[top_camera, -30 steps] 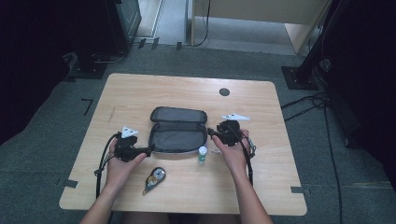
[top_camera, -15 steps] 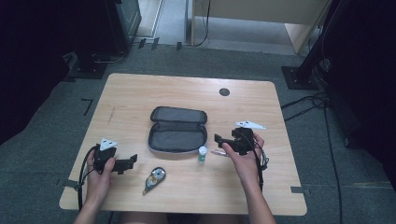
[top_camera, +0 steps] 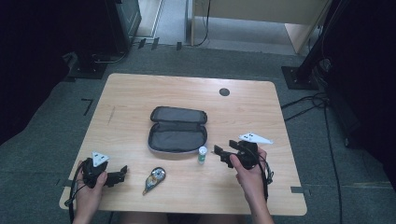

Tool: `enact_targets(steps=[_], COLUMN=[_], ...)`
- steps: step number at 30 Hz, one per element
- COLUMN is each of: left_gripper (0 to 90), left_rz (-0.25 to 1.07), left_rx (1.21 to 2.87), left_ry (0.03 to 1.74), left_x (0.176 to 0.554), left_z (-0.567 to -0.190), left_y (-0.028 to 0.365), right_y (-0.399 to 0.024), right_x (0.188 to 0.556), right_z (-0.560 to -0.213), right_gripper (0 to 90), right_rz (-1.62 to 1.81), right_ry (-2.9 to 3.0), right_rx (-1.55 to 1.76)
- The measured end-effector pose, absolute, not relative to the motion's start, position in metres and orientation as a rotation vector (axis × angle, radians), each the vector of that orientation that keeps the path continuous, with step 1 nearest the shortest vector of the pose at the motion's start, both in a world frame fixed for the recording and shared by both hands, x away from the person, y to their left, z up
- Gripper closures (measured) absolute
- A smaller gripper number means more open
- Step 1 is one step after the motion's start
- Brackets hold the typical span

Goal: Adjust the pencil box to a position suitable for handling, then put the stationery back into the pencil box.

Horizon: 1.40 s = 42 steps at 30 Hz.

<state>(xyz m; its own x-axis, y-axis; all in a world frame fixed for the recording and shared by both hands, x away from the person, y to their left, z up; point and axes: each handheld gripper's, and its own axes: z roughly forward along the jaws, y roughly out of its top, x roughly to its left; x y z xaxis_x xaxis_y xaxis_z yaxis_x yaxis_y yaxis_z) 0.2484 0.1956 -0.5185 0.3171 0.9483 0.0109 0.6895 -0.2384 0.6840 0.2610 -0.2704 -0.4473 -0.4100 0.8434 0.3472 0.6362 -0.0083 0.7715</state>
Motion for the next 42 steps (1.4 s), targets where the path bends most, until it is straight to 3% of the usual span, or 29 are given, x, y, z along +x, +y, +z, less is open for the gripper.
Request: enact_targets(steps=[9, 20, 31, 42], left_gripper=[2.1, 2.1, 2.1, 2.1], left_rz=[0.583, 0.586, 0.586, 0.584], left_rx=[2.009, 2.008, 2.008, 2.008], left_ry=[1.433, 1.436, 1.432, 1.431], left_x=[0.247, 0.248, 0.248, 0.249], left_z=[-0.519, -0.519, -0.519, -0.519], left_y=[0.196, 0.195, 0.195, 0.195], right_y=[-0.267, -0.255, -0.231, -0.21], right_x=[0.245, 0.238, 0.239, 0.246], right_z=[-0.452, -0.455, -0.454, -0.459], right_gripper=[37.0, 30.7, 43.2, 48.5], right_rz=[1.465, 1.417, 1.425, 1.301], right_ry=[2.041, 2.09, 2.121, 2.088], right_rx=[1.535, 1.46, 1.369, 1.335])
